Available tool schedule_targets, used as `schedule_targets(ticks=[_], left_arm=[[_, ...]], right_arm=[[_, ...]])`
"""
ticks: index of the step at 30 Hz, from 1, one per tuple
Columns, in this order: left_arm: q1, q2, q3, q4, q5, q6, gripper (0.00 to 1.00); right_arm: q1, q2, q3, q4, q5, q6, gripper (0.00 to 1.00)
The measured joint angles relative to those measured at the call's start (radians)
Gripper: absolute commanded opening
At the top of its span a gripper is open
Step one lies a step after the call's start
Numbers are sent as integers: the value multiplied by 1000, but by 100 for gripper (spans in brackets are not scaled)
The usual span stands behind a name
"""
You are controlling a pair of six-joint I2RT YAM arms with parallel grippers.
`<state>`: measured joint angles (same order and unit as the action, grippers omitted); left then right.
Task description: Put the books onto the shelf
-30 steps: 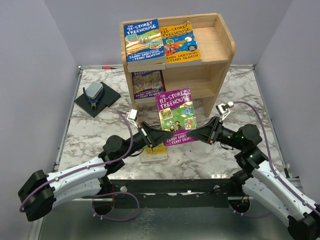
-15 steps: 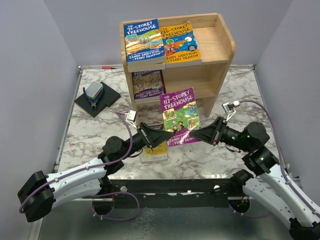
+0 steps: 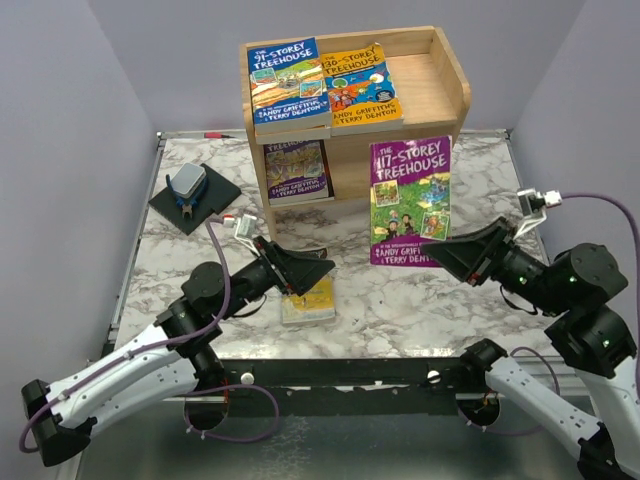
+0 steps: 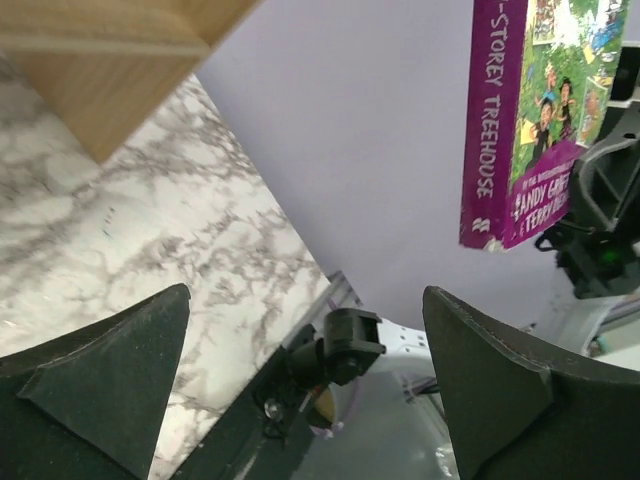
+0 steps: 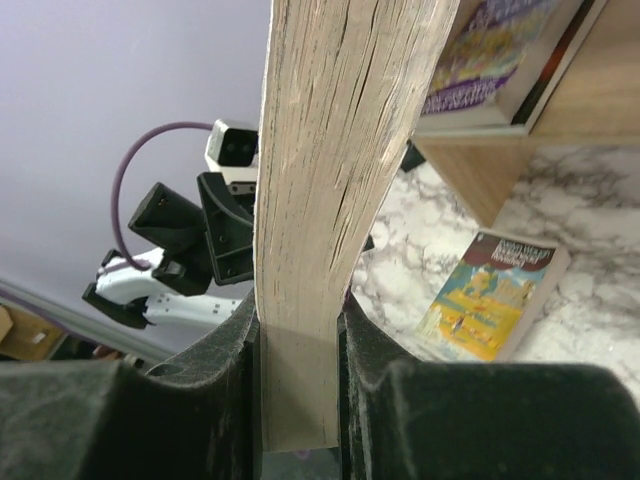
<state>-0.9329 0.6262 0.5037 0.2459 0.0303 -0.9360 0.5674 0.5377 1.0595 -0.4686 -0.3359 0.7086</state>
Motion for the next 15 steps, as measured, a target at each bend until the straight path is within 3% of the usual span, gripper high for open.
schedule_targets(ticks=[8,15], left_arm=[[2,-29,256,-406,-108,270,99],[2,-26,345,-602,-148,440,99]], right_arm=[[0,236,338,-85,80,-76,0],[0,504,639,-137,116,-116,0]])
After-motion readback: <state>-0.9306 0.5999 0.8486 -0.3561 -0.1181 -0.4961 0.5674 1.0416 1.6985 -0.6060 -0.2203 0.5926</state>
